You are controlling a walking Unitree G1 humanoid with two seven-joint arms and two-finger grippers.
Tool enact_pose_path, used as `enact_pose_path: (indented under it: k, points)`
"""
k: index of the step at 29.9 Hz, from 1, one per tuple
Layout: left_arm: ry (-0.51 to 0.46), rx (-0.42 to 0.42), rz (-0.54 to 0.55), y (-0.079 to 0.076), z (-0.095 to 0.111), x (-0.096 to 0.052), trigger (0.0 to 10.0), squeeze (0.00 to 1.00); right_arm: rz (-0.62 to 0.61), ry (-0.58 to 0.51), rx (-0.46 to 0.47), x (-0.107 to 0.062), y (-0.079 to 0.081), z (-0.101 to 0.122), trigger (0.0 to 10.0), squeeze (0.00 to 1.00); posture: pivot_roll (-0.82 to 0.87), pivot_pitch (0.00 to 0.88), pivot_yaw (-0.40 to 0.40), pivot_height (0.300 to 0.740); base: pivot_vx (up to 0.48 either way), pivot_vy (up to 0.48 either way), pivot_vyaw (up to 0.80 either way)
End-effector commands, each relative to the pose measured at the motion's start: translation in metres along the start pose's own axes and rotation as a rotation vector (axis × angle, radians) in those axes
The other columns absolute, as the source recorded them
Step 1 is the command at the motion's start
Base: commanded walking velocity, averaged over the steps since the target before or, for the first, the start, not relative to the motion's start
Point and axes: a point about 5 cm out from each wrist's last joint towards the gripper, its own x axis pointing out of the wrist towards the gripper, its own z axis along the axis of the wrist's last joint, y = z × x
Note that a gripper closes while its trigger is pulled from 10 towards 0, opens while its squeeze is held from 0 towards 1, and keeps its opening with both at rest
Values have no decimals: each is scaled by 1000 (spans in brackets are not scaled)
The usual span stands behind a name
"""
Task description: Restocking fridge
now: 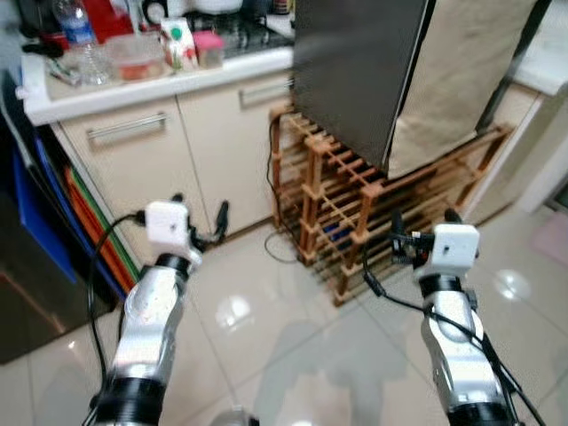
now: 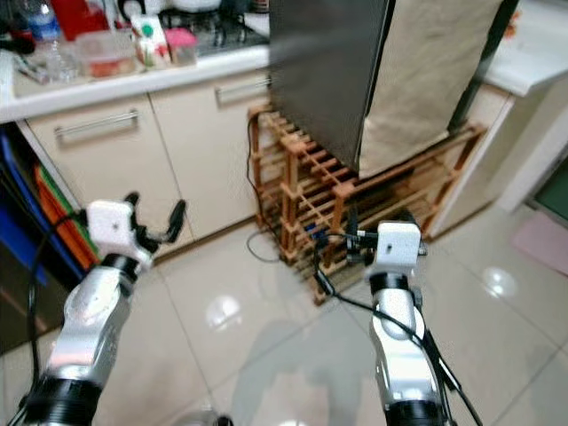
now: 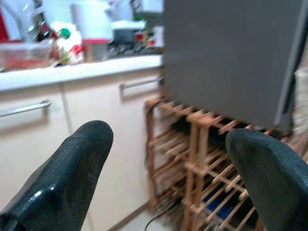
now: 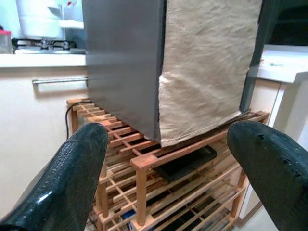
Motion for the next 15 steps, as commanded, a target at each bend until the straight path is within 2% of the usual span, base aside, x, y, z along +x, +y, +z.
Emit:
enact_pose_path:
  k: [1,9,15]
  points:
    - [0,4,-15,-1,0,2,10000,0,-19,6,-6,2,-3,1,10000,0,-69,0,14,740,450,0,0]
    - [-2,4,-59,-11,-1,4,10000,0,-11,9,-37,4,-3,2,10000,0,-77,0,11,740,450,0,0]
    - [-4,-3,-70,-14,-2,3,10000,0,-4,8,-39,4,-3,2,10000,0,-75,0,7,740,451,0,-494]
